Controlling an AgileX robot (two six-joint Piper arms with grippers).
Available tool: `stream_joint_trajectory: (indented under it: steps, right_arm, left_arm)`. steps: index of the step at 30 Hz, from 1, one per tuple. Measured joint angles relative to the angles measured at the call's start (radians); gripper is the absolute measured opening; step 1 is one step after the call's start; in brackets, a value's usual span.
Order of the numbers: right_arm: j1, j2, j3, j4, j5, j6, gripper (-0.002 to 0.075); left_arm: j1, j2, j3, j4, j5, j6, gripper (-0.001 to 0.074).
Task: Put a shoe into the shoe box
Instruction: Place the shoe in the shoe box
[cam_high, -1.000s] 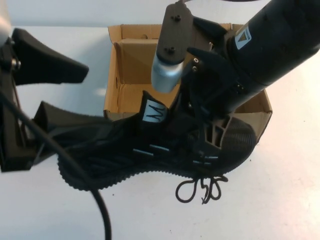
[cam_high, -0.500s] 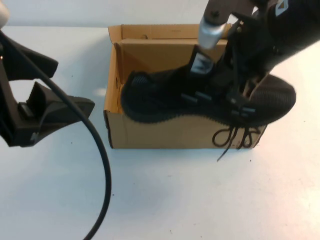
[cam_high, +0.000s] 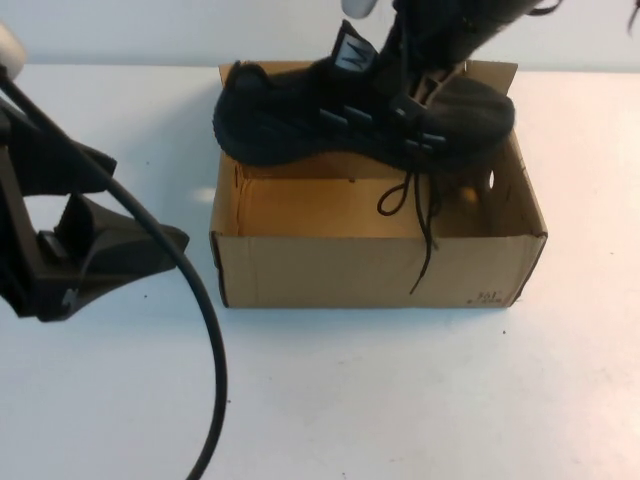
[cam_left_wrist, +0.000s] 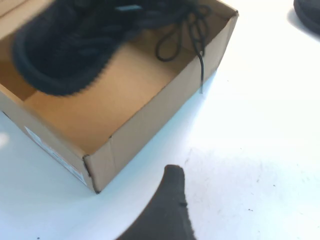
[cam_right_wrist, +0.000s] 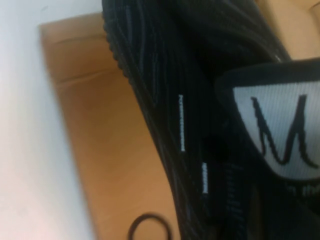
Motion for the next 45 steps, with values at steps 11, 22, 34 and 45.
stream_joint_trajectory:
  steps: [11,22,34,45]
  right_arm:
    - [-0.045,0.159,-0.15,0.025,-0.093,-0.063,0.0013]
    - [-0.047,0.289,-0.153,0.043,-0.122,-0.094,0.0013]
    - [-0.084,0.389,-0.153,0.041,-0.141,-0.098,0.0013]
    - [-0.085,0.397,-0.153,0.041,-0.169,-0.09,0.0013]
  left_arm:
    - [0.0,0.0,0.087,0.019,0.0,-0.002,0.0636]
    - [0.0,0.0,0.09,0.012,-0.008,-0.002,0.0636]
    - [0.0,0.0,0.09,0.008,-0.008,-0.002,0.0636]
    - [0.0,0.0,0.09,0.006,-0.007,-0.002,0.0636]
